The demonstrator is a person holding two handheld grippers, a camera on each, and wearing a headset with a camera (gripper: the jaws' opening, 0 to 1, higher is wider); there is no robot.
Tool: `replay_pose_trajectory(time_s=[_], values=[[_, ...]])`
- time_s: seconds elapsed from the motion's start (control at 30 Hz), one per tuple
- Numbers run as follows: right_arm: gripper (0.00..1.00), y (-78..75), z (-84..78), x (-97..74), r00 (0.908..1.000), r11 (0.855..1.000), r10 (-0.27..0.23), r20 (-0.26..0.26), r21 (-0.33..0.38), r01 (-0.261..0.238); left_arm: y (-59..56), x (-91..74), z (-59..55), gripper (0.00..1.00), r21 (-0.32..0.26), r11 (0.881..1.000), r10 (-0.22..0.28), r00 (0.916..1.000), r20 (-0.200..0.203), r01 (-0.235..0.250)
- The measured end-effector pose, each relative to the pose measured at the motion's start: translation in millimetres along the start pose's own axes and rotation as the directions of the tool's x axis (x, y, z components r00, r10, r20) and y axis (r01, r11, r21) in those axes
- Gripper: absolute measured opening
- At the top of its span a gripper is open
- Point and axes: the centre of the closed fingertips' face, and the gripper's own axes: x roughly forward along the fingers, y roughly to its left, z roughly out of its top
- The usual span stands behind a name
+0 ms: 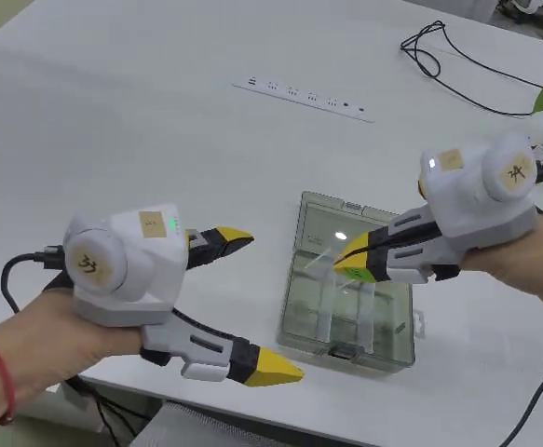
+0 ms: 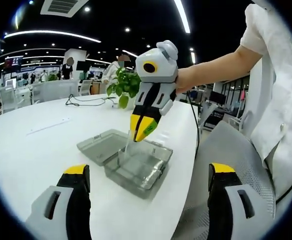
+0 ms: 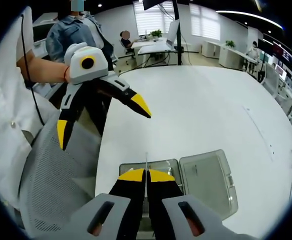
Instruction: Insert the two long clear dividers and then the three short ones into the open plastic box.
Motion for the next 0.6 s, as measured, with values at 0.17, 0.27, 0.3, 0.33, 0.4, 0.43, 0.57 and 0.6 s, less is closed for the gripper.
replay_pose_trajectory(time_s=[0.17, 0.27, 0.3, 0.33, 0.4, 0.43, 0.57, 0.6], values=[[0.02, 3.3, -3.1, 3.3, 0.9999, 1.000, -0.004, -0.012, -0.001, 0.004, -0.1, -0.7, -1.0, 1.00, -0.004, 1.000, -0.001, 1.0000, -0.002, 0.001], [0.02, 6.1, -2.6, 3.9, 0.9999, 1.000, -0.002, -0.012, 0.004, 0.002, 0.4, -0.5, 0.3, 1.00, -0.006, 1.000, -0.002, 1.0000, 0.002, 0.002], [0.02, 7.0, -2.2, 4.2, 0.9999, 1.000, -0.004, -0.011, 0.003, 0.004, 0.4, -0.3, 0.6, 1.00, -0.006, 1.000, -0.003, 1.0000, 0.002, 0.003], [0.02, 7.5, -1.9, 4.4, 0.9999, 1.000, -0.005, -0.011, 0.001, 0.005, 0.5, -0.1, 0.8, 1.00, -0.006, 1.000, -0.003, 1.0000, 0.003, 0.003], [0.02, 9.7, -0.7, 4.9, 1.0000, 1.000, -0.002, -0.008, 0.004, 0.002, 0.4, 0.4, 1.7, 1.00, -0.009, 1.000, -0.005, 1.0000, 0.005, 0.005], [0.02, 10.6, 0.0, 5.2, 1.0000, 1.000, -0.003, -0.008, -0.003, 0.003, 0.3, 0.6, 2.0, 1.00, -0.010, 1.000, -0.005, 1.0000, 0.007, 0.005], [0.02, 12.4, 1.1, 6.8, 1.0000, 1.000, -0.001, -0.007, -0.012, 0.001, -0.2, 1.0, 2.3, 1.00, -0.009, 1.000, -0.009, 0.9999, 0.007, 0.009], [0.02, 13.1, 0.0, 7.4, 0.9999, 1.000, 0.003, -0.012, -0.008, -0.003, -0.1, 1.0, 2.0, 1.00, -0.010, 1.000, -0.008, 0.9999, 0.006, 0.009]])
